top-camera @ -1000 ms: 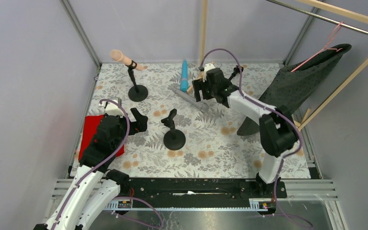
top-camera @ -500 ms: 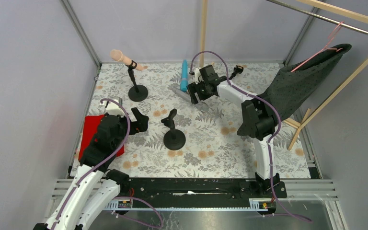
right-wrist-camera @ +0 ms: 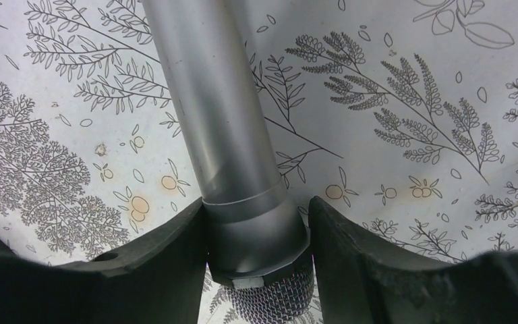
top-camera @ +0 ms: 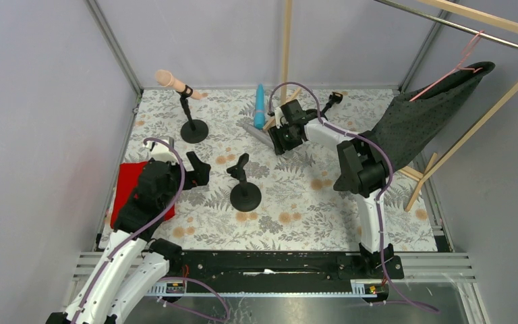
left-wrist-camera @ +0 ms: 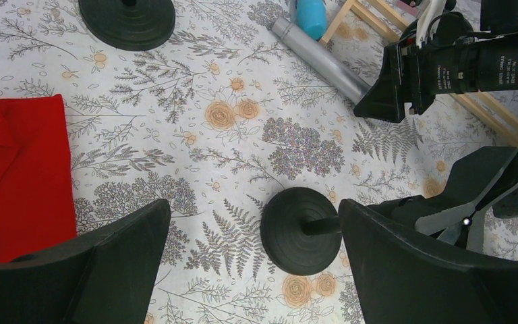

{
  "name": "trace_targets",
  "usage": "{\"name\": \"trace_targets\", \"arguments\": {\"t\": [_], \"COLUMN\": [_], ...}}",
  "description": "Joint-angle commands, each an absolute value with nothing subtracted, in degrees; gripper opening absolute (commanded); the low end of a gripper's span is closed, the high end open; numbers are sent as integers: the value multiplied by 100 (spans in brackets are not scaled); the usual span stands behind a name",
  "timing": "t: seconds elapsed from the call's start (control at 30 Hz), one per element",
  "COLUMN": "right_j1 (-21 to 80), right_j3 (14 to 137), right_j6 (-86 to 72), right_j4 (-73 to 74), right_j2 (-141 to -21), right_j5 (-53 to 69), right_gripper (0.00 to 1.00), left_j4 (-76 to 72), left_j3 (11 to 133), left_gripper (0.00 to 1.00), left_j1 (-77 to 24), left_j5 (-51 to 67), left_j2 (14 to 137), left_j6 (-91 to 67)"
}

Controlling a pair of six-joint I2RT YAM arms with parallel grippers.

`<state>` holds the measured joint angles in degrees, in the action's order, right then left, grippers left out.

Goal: Attach the microphones to the stand

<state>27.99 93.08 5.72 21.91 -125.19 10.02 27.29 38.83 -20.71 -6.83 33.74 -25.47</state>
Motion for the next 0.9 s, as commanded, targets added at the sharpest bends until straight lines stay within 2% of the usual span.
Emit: {"name": "trace_targets", "arguments": {"t": [0.0, 0.2, 0.63, 0.7, 0.77, 0.87], "right_j1": [2940, 3194, 3753, 3753, 3768, 3780], "right_j3": [9134, 8599, 6158, 5859, 5733, 5737], "right_j6": [539, 387, -955, -982, -905, -765], "right_j4": [2164, 2151, 2275, 2351, 2547, 2843], "right_j2": [-12423, -11982, -9933, -9707, -9581, -9545], "right_j5": [835, 446, 34, 33, 0, -224], "right_gripper": [56, 44, 41, 44, 52, 58], "left_j4": [2452, 2443, 2442, 2435, 2430, 2420], "left_j3": [3870, 3868, 3871, 3875, 3865, 3863], "left_gripper": [99, 99, 99, 99, 99, 99], "left_j1": [-2031, -2023, -1993, -1986, -1986, -1986], "left_j5": [-604, -598, -606, -600, -581, -554], "left_j2": [3397, 3401, 3357, 3352, 3363, 3366], "left_j6": [-2496, -2495, -2505, -2504, -2505, -2505]}}
